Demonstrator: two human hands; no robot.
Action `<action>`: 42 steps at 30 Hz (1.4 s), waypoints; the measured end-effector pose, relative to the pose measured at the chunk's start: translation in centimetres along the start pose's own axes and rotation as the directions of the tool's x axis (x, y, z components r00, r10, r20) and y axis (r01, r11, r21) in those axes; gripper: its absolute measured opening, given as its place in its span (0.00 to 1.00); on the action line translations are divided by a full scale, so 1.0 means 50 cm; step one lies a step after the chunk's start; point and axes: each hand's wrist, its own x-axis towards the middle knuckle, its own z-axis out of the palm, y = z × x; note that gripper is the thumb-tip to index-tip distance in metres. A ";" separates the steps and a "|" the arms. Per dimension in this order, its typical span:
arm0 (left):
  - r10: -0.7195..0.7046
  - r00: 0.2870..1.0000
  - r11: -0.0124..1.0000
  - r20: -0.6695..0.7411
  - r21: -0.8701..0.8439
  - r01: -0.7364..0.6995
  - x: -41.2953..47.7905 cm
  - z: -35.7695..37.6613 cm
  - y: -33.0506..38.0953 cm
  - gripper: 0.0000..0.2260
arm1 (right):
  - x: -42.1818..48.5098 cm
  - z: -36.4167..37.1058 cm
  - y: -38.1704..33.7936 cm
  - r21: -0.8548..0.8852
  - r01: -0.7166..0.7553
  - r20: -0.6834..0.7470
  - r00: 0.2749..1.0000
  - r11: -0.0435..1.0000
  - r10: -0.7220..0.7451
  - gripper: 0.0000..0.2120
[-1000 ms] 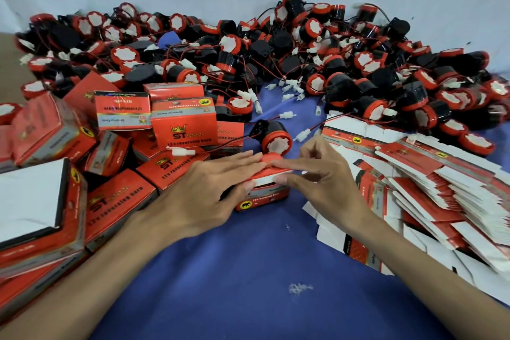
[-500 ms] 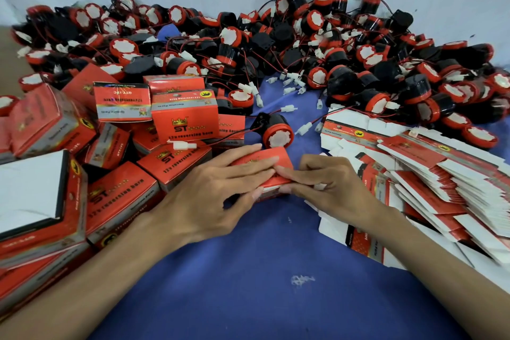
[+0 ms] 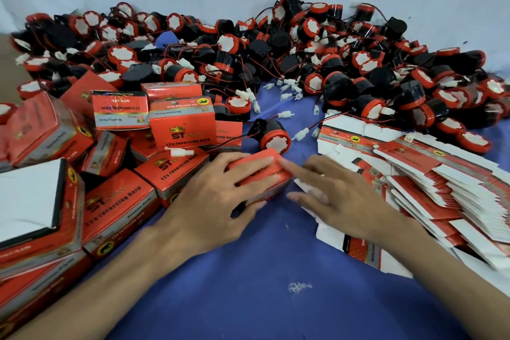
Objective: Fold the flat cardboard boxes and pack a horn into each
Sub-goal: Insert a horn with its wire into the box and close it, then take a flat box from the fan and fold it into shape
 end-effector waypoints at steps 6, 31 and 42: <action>-0.273 0.868 0.815 -0.416 0.379 0.438 0.027 -0.099 -0.064 0.21 | -0.035 -0.041 0.079 -0.479 -0.614 0.107 0.669 0.627 0.736 0.33; -0.468 0.833 0.126 0.297 -0.910 0.395 0.020 -0.012 0.038 0.27 | 0.022 -0.126 0.010 0.366 -0.281 -0.736 0.496 0.887 0.461 0.15; -0.495 0.655 -0.315 0.571 -0.820 0.477 0.018 -0.013 0.024 0.13 | -0.009 -0.034 -0.015 0.397 -0.653 -0.033 0.692 0.645 0.721 0.12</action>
